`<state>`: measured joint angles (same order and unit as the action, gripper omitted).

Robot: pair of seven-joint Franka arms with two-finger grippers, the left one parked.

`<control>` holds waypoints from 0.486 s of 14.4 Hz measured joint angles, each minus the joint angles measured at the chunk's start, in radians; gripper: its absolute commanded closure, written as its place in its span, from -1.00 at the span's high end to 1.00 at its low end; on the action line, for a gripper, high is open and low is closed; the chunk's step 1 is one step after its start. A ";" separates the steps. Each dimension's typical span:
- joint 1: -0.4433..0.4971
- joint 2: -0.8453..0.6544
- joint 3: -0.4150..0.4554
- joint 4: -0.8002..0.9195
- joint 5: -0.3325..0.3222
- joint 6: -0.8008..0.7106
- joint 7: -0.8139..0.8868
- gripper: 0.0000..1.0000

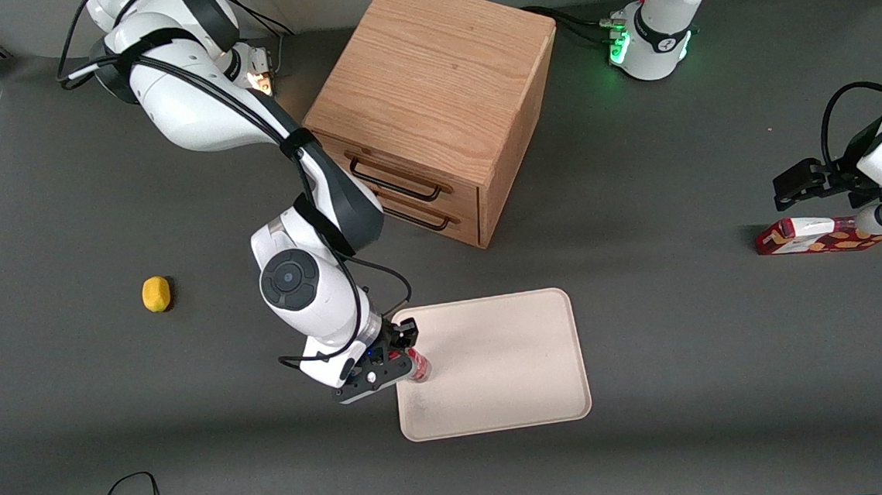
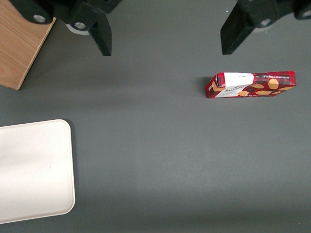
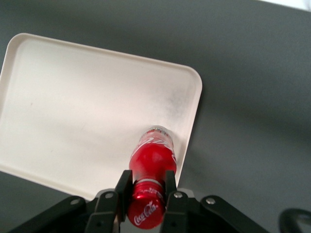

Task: Place coke bottle on tray
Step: 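Lower the bottle onto the tray and open the right gripper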

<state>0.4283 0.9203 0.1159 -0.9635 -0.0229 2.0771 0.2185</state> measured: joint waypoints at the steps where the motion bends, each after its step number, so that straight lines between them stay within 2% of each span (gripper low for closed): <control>1: 0.000 0.008 -0.001 0.003 -0.002 0.016 0.000 -1.00; 7: 0.000 0.029 -0.016 0.012 -0.003 0.071 0.000 -1.00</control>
<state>0.4280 0.9494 0.0999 -0.9511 -0.0260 2.1477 0.2185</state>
